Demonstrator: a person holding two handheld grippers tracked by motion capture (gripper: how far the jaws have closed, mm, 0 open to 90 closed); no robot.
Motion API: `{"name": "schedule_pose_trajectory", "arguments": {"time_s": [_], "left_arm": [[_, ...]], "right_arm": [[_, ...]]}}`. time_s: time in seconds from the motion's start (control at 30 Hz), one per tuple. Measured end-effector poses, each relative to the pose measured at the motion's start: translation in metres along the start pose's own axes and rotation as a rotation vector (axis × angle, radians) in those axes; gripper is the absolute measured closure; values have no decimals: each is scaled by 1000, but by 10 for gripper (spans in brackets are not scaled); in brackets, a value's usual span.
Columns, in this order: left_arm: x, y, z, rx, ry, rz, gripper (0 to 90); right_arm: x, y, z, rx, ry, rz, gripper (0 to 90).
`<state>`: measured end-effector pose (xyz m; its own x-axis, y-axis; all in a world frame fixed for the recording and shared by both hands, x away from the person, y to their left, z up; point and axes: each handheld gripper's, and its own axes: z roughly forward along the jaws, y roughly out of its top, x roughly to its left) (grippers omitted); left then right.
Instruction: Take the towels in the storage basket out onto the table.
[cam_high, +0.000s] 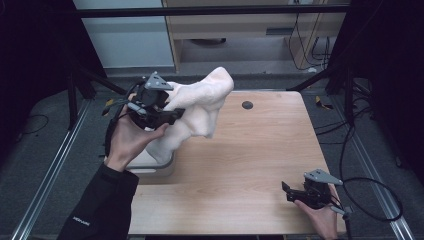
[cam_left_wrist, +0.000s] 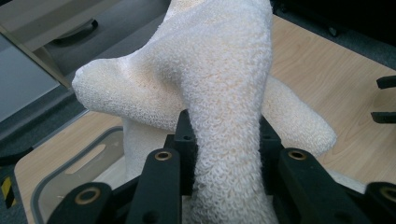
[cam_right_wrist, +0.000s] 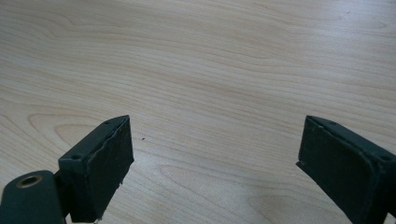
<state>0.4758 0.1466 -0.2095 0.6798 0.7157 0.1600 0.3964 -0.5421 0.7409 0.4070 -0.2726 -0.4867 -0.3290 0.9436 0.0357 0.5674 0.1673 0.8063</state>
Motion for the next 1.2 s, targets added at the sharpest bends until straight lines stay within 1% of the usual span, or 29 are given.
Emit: {"name": "schedule_pose_trajectory", "arguments": {"time_s": [0.17,0.4,0.6,0.63,0.7,0.93,1.0,1.13,1.17,1.2], "left_arm": [[-9,0,10,8,-22,15,695],[-20,2,25,13,-65,20,694],[-33,3,42,22,-98,33,694],[-33,3,42,22,-98,33,695],[-37,3,47,24,-111,32,695],[-49,1,64,46,-136,50,694],[-51,1,66,50,-140,53,694],[-58,-1,74,53,-163,56,694],[-58,-1,74,53,-163,56,694],[-60,-2,78,53,-166,58,694]], "right_arm": [[0,0,0,0,-4,-6,100],[0,0,0,1,-2,-1,100],[0,0,0,2,-1,-1,100],[0,0,0,2,-1,-1,100],[0,0,0,3,0,-3,100],[0,-1,1,4,-9,-15,100],[0,-1,1,6,-7,-14,100],[0,-1,2,7,-8,-17,100],[0,-1,2,7,-8,-17,100],[0,-1,2,7,-6,-17,100]]}}
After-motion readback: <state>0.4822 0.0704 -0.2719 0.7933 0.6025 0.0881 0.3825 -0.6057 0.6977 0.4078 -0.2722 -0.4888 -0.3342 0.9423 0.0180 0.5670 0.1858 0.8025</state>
